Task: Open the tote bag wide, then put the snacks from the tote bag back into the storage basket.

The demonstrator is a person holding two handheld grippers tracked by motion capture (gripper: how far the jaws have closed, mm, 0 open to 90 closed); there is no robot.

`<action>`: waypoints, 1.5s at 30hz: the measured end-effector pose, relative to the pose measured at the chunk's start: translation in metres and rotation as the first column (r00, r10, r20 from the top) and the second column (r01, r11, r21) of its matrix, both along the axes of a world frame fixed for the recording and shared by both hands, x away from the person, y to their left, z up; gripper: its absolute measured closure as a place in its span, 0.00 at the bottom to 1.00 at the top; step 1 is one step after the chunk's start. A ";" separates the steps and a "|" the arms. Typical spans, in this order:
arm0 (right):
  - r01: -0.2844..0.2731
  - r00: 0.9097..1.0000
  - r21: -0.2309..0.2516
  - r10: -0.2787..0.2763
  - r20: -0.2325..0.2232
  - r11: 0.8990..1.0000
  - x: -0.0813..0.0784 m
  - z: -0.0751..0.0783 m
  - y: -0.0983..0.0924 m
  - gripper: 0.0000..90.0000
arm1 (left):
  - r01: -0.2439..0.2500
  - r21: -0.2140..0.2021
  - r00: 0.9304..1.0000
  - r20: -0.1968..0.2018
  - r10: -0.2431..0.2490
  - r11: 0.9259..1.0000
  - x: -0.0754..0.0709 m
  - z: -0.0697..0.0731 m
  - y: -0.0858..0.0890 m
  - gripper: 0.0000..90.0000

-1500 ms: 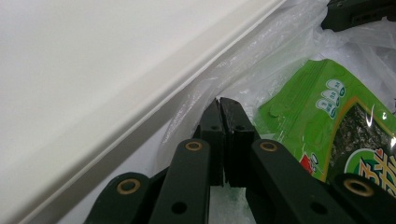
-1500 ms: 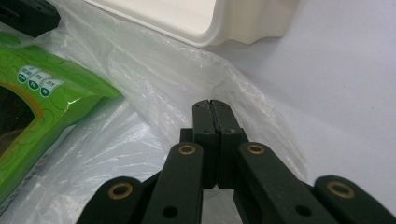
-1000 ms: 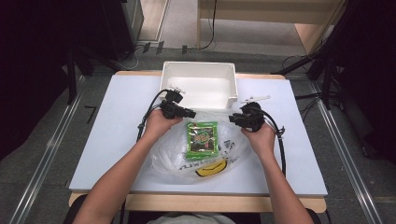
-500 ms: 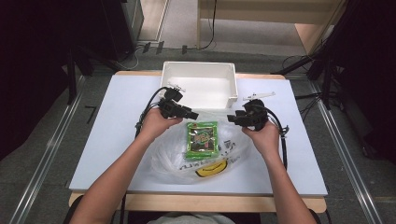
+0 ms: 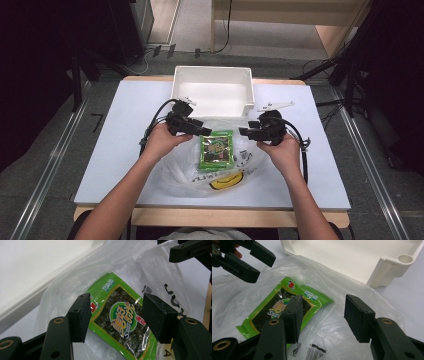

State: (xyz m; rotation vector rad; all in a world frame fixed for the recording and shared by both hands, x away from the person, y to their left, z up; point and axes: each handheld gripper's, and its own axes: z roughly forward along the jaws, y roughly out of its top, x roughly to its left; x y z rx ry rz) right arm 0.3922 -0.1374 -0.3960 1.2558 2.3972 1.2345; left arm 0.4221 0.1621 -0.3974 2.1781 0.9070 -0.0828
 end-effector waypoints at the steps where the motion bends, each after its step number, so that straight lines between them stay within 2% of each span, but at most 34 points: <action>1: -0.002 1.000 0.005 0.002 0.000 1.000 -0.001 0.000 0.000 0.56 | 0.001 0.000 1.000 0.000 -0.001 1.000 -0.002 0.000 0.001 0.46; 7: -0.016 1.000 0.009 0.016 -0.013 1.000 -0.006 -0.003 0.005 0.57 | -0.006 -0.012 1.000 -0.011 0.006 1.000 -0.014 -0.002 0.008 0.44; 15: -0.034 0.999 -0.004 0.034 -0.022 0.999 -0.009 -0.007 0.008 0.56 | -0.002 -0.007 1.000 0.019 0.002 1.000 -0.026 -0.001 0.017 0.41; 20: -0.044 0.999 -0.005 0.044 -0.027 0.999 -0.008 -0.009 0.009 0.56 | -0.016 -0.028 1.000 0.009 0.017 0.999 -0.029 -0.002 0.024 0.39; 30: -0.072 0.997 -0.021 0.071 -0.036 0.997 -0.007 -0.012 0.017 0.55 | -0.033 -0.023 0.999 0.019 0.033 0.999 -0.034 -0.010 0.032 0.39; 33: -0.073 0.997 -0.023 0.072 -0.040 0.997 -0.007 -0.013 0.018 0.55 | -0.027 -0.020 1.000 0.013 0.027 0.999 -0.034 -0.011 0.032 0.43; 35: -0.081 0.996 -0.027 0.079 -0.045 0.996 -0.007 -0.015 0.021 0.55 | -0.046 -0.007 0.999 0.015 0.046 0.999 -0.036 -0.014 0.030 0.47; 36: -0.081 0.996 -0.031 0.080 -0.045 0.996 -0.007 -0.015 0.022 0.55 | -0.046 -0.005 0.999 0.002 0.046 0.999 -0.037 -0.015 0.029 0.49; 41: -0.093 0.995 -0.033 0.092 -0.039 0.995 -0.008 -0.020 0.026 0.55 | -0.042 -0.024 0.999 -0.004 0.042 0.999 -0.043 -0.018 0.028 0.65; 43: -0.095 0.995 -0.042 0.094 -0.034 0.995 -0.009 -0.023 0.029 0.55 | -0.044 -0.035 0.999 -0.031 0.043 0.998 -0.045 -0.020 0.028 0.73; 45: -0.095 0.995 -0.045 0.093 -0.043 0.994 -0.009 -0.026 0.030 0.55 | -0.041 -0.043 0.999 -0.024 0.040 0.998 -0.047 -0.022 0.028 0.81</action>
